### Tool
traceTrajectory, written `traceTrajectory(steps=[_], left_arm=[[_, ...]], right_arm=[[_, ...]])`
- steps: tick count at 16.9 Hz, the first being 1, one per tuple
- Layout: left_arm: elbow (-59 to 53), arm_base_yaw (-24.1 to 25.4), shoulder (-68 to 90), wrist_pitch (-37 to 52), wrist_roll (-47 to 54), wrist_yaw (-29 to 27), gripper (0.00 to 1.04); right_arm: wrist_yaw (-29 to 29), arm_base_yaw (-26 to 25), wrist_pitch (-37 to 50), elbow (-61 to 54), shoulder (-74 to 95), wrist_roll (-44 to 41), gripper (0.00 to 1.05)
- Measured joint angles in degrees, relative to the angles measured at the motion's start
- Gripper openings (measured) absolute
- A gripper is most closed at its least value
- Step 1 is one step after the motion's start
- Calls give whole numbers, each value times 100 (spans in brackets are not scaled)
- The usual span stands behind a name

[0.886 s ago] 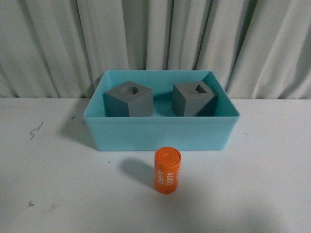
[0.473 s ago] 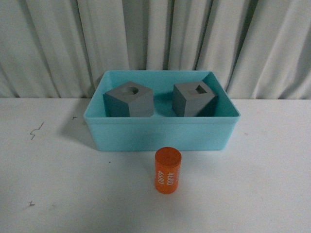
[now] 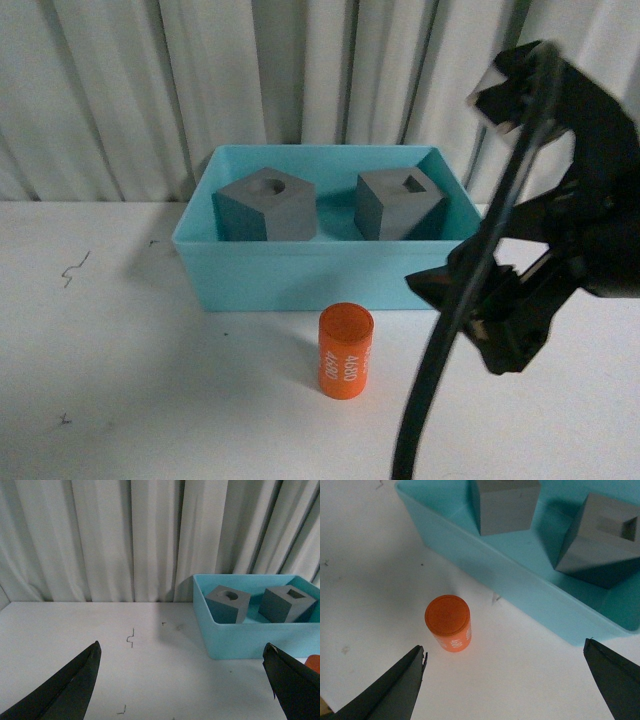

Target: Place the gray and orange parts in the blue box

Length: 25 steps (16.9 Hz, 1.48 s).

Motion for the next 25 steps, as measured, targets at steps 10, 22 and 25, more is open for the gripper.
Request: traceTrajectory(steps=[10, 22, 25], left_arm=[[0, 0, 0, 0, 0, -2, 98], [0, 0, 0, 0, 0, -2, 98], [0, 0, 0, 2, 0, 0, 98]], right_arm=[[573, 981, 50, 1021, 1657, -234, 98], [977, 1233, 190, 1469, 2546, 157, 98], [988, 1226, 50, 1502, 2555, 339, 91]])
